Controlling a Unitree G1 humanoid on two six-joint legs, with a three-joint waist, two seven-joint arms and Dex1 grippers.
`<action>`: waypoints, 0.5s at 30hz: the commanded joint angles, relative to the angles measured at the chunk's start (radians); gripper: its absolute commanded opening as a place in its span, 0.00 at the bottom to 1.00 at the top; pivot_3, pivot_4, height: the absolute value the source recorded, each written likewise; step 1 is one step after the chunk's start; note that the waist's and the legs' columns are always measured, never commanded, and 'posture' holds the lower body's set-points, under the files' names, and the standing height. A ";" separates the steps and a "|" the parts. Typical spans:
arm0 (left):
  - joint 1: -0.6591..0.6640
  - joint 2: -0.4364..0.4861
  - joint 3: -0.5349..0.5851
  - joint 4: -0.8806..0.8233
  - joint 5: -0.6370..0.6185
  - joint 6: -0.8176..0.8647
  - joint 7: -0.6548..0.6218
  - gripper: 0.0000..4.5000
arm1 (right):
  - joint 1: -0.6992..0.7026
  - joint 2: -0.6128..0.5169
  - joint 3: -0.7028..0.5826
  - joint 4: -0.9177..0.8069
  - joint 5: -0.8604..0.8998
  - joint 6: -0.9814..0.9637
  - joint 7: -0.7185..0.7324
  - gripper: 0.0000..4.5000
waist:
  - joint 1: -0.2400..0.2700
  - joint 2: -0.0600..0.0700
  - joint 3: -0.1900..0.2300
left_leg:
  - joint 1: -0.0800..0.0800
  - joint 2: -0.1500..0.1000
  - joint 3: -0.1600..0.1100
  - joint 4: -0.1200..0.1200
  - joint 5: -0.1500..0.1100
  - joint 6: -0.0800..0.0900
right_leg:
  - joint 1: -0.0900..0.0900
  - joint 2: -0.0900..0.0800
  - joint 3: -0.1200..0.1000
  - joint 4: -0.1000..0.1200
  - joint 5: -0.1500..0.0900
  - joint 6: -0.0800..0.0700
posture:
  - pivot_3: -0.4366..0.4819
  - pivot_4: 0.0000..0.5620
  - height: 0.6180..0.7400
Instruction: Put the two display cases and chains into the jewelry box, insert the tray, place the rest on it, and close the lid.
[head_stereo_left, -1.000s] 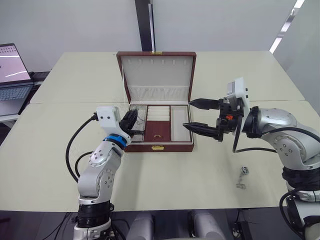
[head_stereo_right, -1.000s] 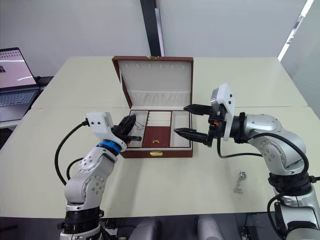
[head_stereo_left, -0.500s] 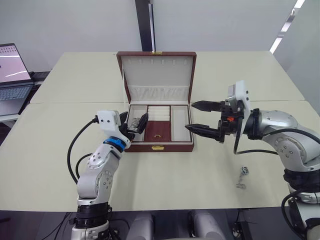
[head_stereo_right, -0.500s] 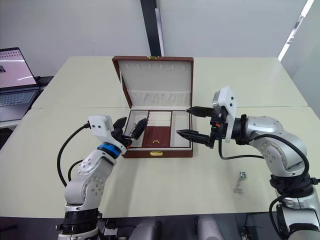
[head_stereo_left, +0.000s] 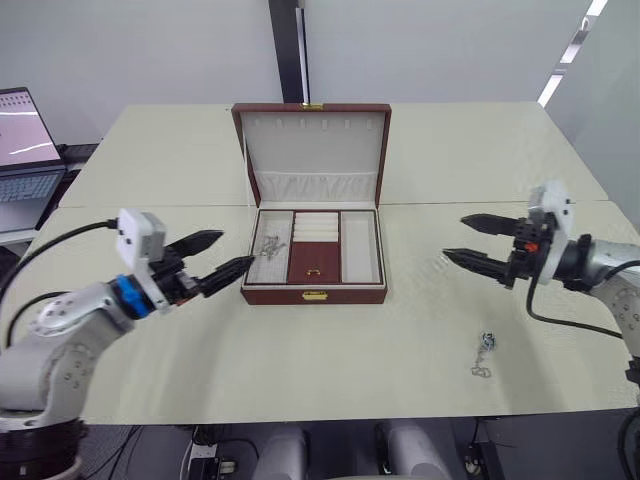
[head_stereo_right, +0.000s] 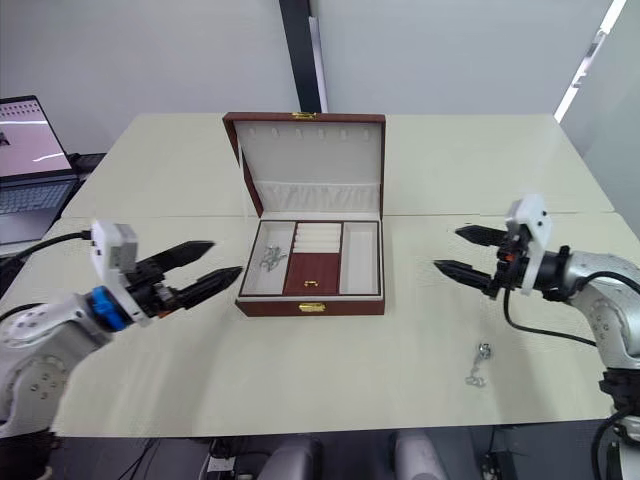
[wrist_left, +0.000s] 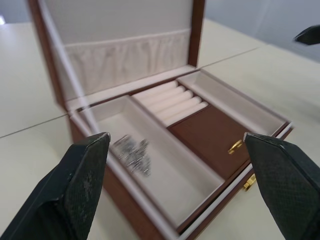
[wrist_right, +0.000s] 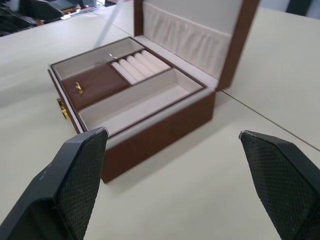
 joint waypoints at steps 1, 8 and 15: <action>0.015 0.054 0.088 0.069 0.033 -0.062 -0.055 0.99 | 0.051 -0.030 -0.085 0.034 -0.019 -0.054 0.015 1.00 | 0.000 0.000 0.000 | 0.000 0.000 0.000 0.000 0.000 0.000 | 0.000 0.000 0.000 0.000 0.000 0.000 | 0.48 0.27 1.00; 0.056 0.099 0.168 0.248 0.113 -0.156 -0.102 0.99 | 0.171 -0.019 -0.155 0.101 -0.055 -0.122 0.005 1.00 | -0.001 0.000 0.000 | 0.000 0.000 0.000 0.000 0.000 0.000 | 0.000 0.000 0.000 0.000 0.000 0.000 | 0.48 0.27 1.00; 0.083 0.078 0.190 0.387 0.168 -0.252 -0.104 0.99 | 0.189 0.011 -0.176 0.234 -0.103 -0.223 -0.016 1.00 | -0.002 0.000 0.000 | 0.001 0.001 0.001 0.000 0.000 0.000 | 0.000 0.000 0.001 0.000 0.000 0.000 | 0.48 0.27 1.00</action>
